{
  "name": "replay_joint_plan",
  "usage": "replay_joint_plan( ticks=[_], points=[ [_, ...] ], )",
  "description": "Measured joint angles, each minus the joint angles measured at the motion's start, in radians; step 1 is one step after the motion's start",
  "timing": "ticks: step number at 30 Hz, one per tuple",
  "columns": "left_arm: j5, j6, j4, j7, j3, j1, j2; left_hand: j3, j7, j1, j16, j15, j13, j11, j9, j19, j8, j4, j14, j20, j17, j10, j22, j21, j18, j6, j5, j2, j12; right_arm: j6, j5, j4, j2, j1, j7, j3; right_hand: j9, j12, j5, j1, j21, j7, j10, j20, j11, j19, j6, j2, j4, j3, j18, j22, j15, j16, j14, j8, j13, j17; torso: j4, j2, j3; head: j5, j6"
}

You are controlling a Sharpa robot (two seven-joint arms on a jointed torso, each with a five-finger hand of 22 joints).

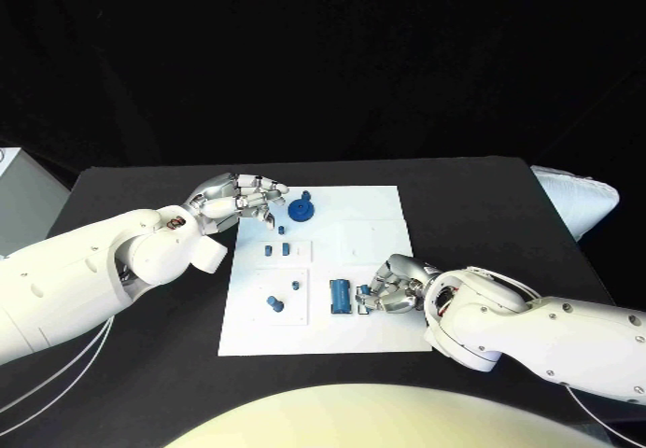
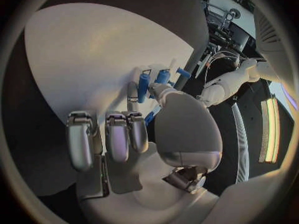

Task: Assemble the parts on the task board

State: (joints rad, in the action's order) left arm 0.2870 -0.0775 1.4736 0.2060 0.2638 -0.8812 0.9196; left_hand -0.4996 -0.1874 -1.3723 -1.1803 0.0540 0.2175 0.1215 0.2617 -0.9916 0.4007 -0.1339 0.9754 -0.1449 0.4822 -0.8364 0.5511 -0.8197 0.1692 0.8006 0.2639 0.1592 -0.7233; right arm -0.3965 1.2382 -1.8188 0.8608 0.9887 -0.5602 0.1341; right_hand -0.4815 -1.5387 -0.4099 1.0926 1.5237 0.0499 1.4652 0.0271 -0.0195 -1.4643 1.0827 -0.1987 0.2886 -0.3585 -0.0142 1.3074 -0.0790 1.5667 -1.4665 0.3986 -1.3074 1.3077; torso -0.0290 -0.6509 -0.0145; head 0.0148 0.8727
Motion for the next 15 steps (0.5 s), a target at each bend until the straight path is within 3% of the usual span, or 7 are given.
replay_joint_plan(
  ticks=[15],
  points=[
    [0.002,-0.003,-0.002,-0.003,0.000,0.001,-0.001,-0.003,0.000,0.000,0.000,0.000,-0.001,0.000,0.000,0.000,0.000,-0.003,0.000,0.000,0.001,0.000,-0.001,0.000,0.000,0.000,0.000,0.000,0.000,-0.003,0.001,-0.008,0.004,0.000,-0.001,0.000,0.000,0.000,0.004,-0.056,0.008,0.000,0.000,0.000,0.000,0.000,0.000,-0.004,0.003,0.029,0.000,0.000,0.000,0.000,0.000,0.004,0.000,0.000,-0.0006,0.001,0.0009,0.002,0.000]
  ],
)
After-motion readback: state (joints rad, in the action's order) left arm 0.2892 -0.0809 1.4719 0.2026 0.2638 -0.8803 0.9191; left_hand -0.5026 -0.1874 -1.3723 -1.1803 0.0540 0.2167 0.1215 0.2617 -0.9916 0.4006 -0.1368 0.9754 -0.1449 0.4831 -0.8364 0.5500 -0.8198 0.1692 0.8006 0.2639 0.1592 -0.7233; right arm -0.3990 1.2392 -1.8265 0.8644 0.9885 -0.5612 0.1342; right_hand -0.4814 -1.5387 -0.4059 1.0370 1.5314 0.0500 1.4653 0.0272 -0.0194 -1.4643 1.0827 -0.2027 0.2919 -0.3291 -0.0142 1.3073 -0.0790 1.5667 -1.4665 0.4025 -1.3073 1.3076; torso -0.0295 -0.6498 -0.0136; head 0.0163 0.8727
